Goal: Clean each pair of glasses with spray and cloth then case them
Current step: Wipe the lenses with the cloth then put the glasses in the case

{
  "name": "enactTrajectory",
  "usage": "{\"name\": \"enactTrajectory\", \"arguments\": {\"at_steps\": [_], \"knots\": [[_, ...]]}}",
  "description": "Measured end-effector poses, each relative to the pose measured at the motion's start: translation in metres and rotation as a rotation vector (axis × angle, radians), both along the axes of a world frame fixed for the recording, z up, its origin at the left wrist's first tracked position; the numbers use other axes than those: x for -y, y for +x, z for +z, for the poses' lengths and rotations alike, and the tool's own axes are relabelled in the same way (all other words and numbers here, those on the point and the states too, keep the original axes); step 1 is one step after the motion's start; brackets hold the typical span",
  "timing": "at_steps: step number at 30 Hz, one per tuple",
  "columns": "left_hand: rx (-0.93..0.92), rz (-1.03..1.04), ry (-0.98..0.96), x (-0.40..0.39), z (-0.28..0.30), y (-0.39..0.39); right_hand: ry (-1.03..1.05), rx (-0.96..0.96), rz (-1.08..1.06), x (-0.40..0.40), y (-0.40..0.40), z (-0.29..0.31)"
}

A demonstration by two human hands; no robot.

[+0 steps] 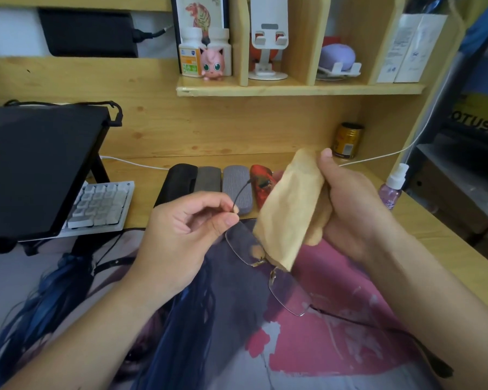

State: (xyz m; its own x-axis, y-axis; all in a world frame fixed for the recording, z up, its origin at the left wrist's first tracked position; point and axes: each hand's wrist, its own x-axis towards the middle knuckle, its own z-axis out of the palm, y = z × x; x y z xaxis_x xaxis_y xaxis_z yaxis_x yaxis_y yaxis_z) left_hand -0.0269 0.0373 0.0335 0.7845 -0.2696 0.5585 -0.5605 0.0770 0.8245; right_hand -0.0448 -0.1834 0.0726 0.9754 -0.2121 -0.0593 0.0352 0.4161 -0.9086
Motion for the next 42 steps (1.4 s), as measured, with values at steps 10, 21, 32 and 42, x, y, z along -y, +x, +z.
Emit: {"name": "enactTrajectory", "arguments": {"at_steps": [10, 21, 32, 42], "knots": [[-0.033, -0.014, -0.012, -0.001, -0.001, 0.002, -1.199, 0.115, -0.45, 0.002, 0.007, -0.02], [0.015, -0.002, 0.035, -0.004, -0.003, 0.005, -0.01, -0.059, 0.404, -0.013, -0.006, -0.016], [0.112, 0.085, 0.095, -0.004, -0.003, 0.005, -0.151, 0.056, 0.727, 0.004, -0.01, -0.013], [0.309, 0.109, 0.124, 0.001, -0.002, 0.001, -0.47, -0.08, 0.75, -0.019, -0.011, -0.02]]}}
